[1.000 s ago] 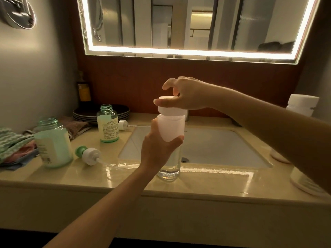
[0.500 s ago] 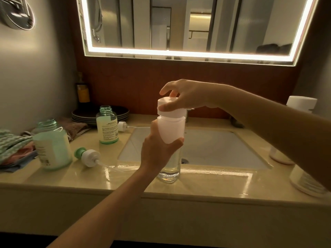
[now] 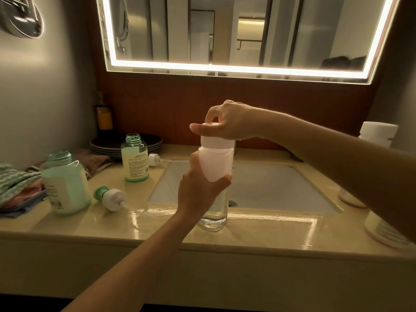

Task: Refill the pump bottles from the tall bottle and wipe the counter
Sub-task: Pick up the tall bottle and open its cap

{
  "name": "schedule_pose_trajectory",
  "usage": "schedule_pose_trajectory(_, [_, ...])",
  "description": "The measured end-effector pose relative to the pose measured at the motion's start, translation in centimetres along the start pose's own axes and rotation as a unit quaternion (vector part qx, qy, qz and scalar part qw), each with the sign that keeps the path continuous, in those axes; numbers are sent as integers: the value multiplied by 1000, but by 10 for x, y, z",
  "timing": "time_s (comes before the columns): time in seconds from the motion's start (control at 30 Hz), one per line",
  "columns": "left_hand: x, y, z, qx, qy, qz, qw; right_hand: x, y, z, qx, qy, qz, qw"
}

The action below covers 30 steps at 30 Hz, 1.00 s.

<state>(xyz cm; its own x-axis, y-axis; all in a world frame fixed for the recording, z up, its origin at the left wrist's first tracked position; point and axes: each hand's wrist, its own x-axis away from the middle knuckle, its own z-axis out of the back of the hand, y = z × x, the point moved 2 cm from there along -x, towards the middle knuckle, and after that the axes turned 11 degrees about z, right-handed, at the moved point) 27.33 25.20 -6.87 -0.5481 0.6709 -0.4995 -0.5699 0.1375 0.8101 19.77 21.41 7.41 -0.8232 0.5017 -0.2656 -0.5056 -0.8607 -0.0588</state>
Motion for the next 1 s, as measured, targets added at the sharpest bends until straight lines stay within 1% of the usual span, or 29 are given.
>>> schedule_pose_trajectory(0.07, [0, 0, -1, -2, -1, 2, 1000, 0, 1, 0, -32, 4, -2, 999])
schedule_pose_trajectory(0.17, [-1, -1, -1, -6, 0, 4, 1000, 3, 6, 2, -156, -20, -25, 987])
schedule_pose_trajectory(0.27, [-1, -2, -1, -6, -1, 5, 1000, 4, 8, 6, -238, -46, -23, 970])
schedule_pose_trajectory(0.33, [-1, -2, -1, -5, -4, 4, 1000, 4, 8, 6, -241, -47, -33, 969])
schedule_pose_trajectory(0.43, [-1, -2, -1, -5, -6, 2, 1000, 1, 7, 3, -143, -36, -55, 988])
schedule_pose_trajectory(0.5, [-1, -3, -1, -6, -7, 3, 1000, 0, 5, 1, -121, -39, -51, 991])
schedule_pose_trajectory(0.57, [-1, -3, -1, -7, -8, 5, 1000, 0, 5, 1, -142, -48, -41, 988])
schedule_pose_trajectory(0.7, [-1, -3, -1, -8, -12, 6, 1000, 4, 9, 6, -274, -73, -53, 958])
schedule_pose_trajectory(0.73, [-1, -3, -1, -9, -11, 5, 1000, 5, 9, 7, -286, -70, -55, 954])
schedule_pose_trajectory(0.77, [-1, -3, -1, -10, -10, 4, 1000, 6, 9, 7, -278, -61, -52, 957])
schedule_pose_trajectory(0.8, [-1, -4, -1, -10, -8, 2, 1000, 6, 8, 7, -245, -49, -47, 967])
schedule_pose_trajectory(0.87, [-1, -4, -1, -8, -8, 0, 1000, 5, 5, 6, -141, -20, -43, 989])
schedule_pose_trajectory(0.93, [-1, -3, -1, -7, -11, 4, 1000, 4, 3, 3, -62, 8, -44, 997])
schedule_pose_trajectory(1.0, [-1, -3, -1, -7, -11, 3, 1000, 3, 1, 1, -17, 16, -38, 999])
